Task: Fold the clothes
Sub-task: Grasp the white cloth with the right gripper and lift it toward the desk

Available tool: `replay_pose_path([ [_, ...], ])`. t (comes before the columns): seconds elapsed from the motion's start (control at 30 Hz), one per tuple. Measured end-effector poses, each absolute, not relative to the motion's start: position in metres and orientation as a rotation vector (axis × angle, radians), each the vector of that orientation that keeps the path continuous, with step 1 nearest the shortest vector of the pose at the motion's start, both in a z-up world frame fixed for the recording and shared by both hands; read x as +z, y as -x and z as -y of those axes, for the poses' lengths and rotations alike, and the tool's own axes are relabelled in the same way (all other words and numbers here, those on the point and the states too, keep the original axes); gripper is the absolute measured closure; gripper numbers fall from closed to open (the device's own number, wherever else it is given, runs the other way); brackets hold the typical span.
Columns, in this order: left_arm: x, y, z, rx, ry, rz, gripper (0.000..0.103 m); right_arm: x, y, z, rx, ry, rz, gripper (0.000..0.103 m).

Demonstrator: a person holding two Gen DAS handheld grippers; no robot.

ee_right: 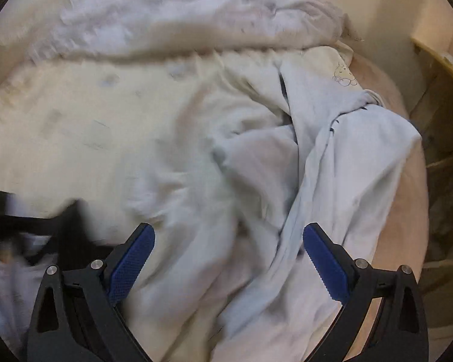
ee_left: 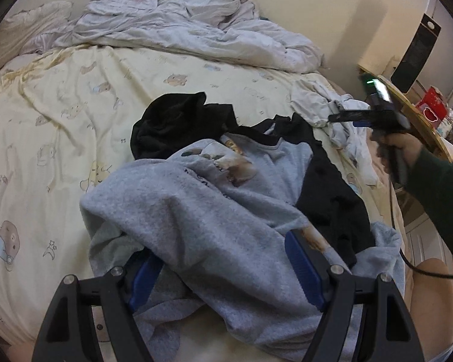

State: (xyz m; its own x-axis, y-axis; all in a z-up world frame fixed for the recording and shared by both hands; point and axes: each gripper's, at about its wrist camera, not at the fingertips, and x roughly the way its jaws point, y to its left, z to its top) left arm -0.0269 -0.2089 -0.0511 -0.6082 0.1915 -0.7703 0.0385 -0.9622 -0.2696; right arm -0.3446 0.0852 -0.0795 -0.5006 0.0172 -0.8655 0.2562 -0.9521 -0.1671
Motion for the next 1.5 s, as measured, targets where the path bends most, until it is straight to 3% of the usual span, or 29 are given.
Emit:
replay_pose_path([
  [0.07,-0.052,0.028,0.21,2.711,1.35,0.403,0.024,-0.099,0.361,-0.083,-2.585,-1.554,-0.555,0.003],
  [0.17,-0.054,0.03,0.211,2.705,1.359,0.414,0.024,-0.104,0.372,-0.089,-2.576,-1.537,-0.52,0.005],
  [0.2,-0.055,0.031,0.211,2.703,1.363,0.416,0.024,-0.104,0.374,-0.09,-2.572,-1.53,-0.508,0.032],
  [0.23,-0.056,0.032,0.211,2.701,1.368,0.417,0.024,-0.103,0.375,-0.09,-2.556,-1.533,-0.495,0.047],
  [0.4,-0.059,0.032,0.213,2.689,1.381,0.441,0.024,-0.079,0.375,-0.103,-2.574,-1.502,-0.502,0.076],
  [0.8,-0.06,0.033,0.217,2.674,1.383,0.473,0.024,0.093,0.424,-0.199,-3.042,-1.215,-0.66,0.08],
  [0.9,-0.061,0.035,0.217,2.674,1.39,0.477,0.024,0.109,0.444,-0.216,-3.09,-1.238,-0.67,0.08],
  [1.03,-0.063,0.036,0.218,2.676,1.402,0.48,0.024,0.066,0.462,-0.217,-3.071,-1.388,-0.766,0.08],
  [1.3,-0.067,0.036,0.213,2.688,1.419,0.425,0.024,-0.09,0.459,-0.246,-2.817,-1.932,-0.697,0.073],
  [1.5,-0.067,0.035,0.214,2.687,1.421,0.429,0.024,-0.072,0.449,-0.244,-2.784,-1.889,-0.702,0.068],
])
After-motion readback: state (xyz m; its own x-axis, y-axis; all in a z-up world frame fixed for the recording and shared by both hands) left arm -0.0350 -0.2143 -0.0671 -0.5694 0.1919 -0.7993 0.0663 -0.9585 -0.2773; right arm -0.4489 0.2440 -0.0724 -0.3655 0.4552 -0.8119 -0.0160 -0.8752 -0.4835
